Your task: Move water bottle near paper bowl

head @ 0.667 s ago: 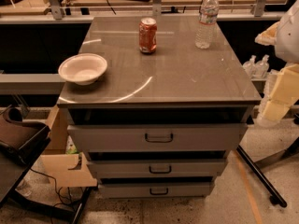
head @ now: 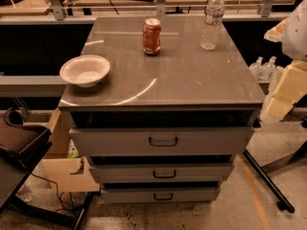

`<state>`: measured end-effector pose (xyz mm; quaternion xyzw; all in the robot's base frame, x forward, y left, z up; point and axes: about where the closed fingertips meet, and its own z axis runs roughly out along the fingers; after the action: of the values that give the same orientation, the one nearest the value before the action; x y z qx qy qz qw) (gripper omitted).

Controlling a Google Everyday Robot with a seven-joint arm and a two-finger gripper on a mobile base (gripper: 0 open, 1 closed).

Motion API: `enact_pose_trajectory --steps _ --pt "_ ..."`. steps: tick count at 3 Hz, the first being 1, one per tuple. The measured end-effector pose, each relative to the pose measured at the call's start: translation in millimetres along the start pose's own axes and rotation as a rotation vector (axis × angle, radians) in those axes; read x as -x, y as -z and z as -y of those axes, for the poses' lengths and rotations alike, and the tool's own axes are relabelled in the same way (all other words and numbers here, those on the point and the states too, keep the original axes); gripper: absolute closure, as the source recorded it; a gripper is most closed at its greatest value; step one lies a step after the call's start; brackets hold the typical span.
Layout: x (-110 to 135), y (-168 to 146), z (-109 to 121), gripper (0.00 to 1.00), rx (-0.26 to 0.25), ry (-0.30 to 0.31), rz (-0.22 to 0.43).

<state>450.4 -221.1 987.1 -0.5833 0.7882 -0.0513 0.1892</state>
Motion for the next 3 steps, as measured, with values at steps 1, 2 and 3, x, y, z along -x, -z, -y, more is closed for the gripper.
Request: enact_pose_trajectory --steps 1,2,3 --pt "-12.2 -9.4 51.1 0.0 -0.098 -0.105 0.073" --pt "-15.3 -16.5 103.2 0.0 -0.212 -0.211 0.192" --pt "-12.3 -19.0 137.4 0.0 -0.313 -0.317 0.324"
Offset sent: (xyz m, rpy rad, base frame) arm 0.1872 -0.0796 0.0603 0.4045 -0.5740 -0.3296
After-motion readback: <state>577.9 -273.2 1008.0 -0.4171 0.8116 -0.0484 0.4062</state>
